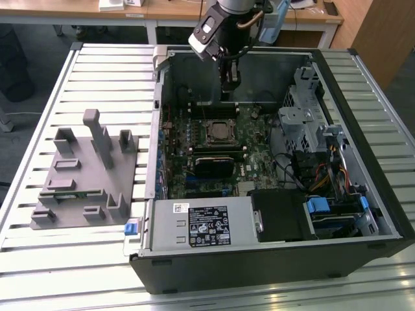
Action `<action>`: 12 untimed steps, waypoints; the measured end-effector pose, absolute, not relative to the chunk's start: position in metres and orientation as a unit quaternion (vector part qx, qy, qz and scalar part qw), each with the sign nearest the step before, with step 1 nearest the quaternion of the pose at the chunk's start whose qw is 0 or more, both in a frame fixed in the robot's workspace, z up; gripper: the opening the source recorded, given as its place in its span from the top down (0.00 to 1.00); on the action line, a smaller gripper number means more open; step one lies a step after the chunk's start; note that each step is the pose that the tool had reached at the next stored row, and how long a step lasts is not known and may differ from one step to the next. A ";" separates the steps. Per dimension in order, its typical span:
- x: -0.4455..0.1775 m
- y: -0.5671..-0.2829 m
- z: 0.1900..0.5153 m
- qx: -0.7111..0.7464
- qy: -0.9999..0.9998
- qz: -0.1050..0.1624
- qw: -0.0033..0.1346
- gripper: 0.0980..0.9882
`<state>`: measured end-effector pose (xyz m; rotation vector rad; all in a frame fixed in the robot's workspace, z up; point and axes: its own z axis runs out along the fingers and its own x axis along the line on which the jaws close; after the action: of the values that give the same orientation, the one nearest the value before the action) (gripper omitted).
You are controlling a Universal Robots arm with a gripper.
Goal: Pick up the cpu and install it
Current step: 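Install the first cpu locking lever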
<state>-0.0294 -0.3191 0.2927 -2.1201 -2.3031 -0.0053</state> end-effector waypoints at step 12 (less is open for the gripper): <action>-0.029 -0.319 0.292 -0.593 -0.805 -0.001 0.006 0.99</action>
<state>-0.0294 -0.3191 0.2918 -1.8574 -2.5193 -0.0031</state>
